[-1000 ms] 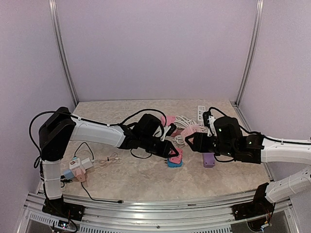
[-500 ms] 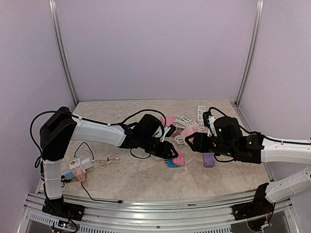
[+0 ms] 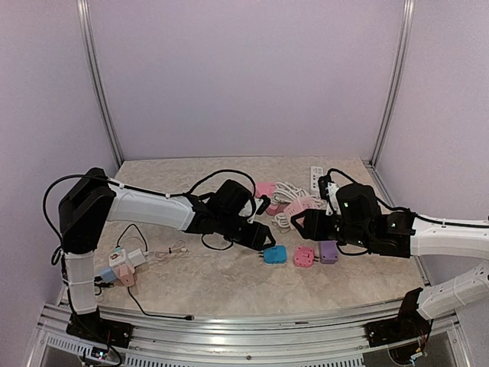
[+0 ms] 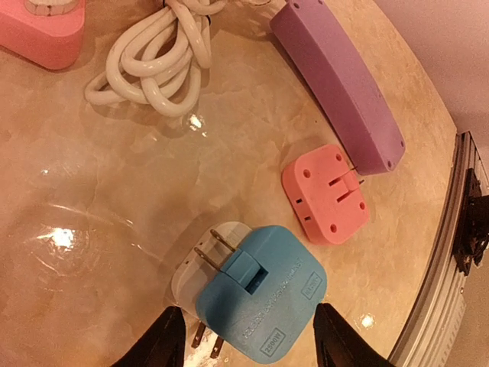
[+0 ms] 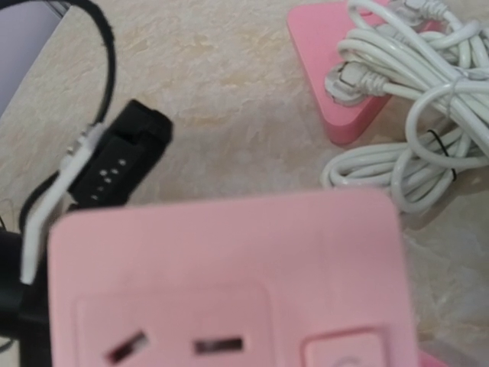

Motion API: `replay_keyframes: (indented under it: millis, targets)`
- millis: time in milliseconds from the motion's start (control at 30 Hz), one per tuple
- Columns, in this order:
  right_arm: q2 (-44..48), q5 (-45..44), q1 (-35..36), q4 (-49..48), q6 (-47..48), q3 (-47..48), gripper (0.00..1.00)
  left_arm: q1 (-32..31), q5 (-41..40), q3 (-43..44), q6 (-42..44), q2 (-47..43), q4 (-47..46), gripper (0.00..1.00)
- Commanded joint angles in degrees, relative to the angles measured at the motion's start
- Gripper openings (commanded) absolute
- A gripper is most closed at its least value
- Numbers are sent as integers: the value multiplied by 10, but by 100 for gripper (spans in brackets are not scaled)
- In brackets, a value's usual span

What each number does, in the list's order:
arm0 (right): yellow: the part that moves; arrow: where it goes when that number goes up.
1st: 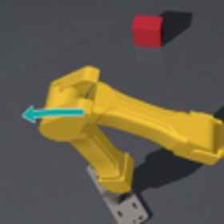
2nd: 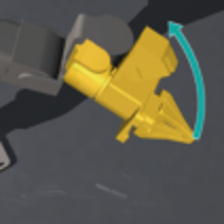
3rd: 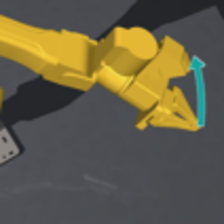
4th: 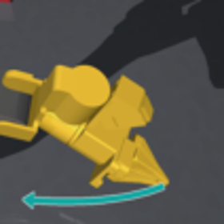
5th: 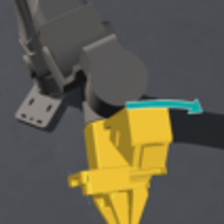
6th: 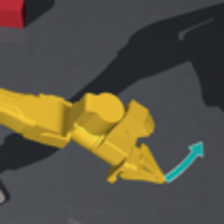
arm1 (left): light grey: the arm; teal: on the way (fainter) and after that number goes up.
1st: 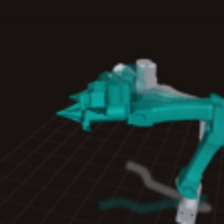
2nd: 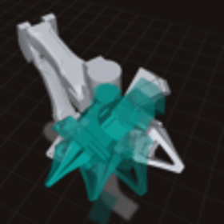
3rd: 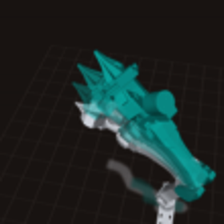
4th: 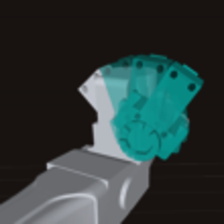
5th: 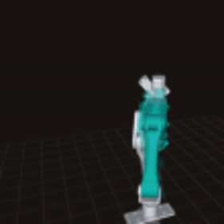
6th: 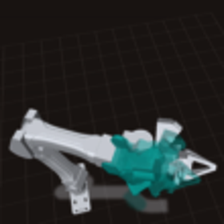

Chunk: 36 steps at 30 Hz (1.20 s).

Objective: Pull the plug off the socket

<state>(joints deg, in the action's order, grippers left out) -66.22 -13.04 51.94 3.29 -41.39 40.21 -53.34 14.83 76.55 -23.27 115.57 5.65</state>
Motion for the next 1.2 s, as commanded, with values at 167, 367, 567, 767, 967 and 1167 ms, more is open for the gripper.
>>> replay_keyframes:
  millis: [167, 367, 567, 767, 967, 1167]
  targets:
    - [-3, -4, 41, 0, 97, 5, 0, 7, -81, -111, -13, -149, -46, 80]
    - [-29, -13, 105, -13, 151, 15, 0, 34, -120, -187, -22, -266, -18, 93]
    - [-71, -58, 169, -4, 134, 12, 0, 90, -117, -219, -17, -360, 49, 99]
    - [-114, -98, 213, 15, 99, -1, 0, 149, -101, -238, -13, -431, 94, 99]
    - [-164, -141, 246, 45, 60, 0, 0, 193, -74, -258, -21, -469, 106, 99]
    - [-189, -177, 249, 53, 23, -13, 0, 213, -69, -264, -23, -481, 124, 99]
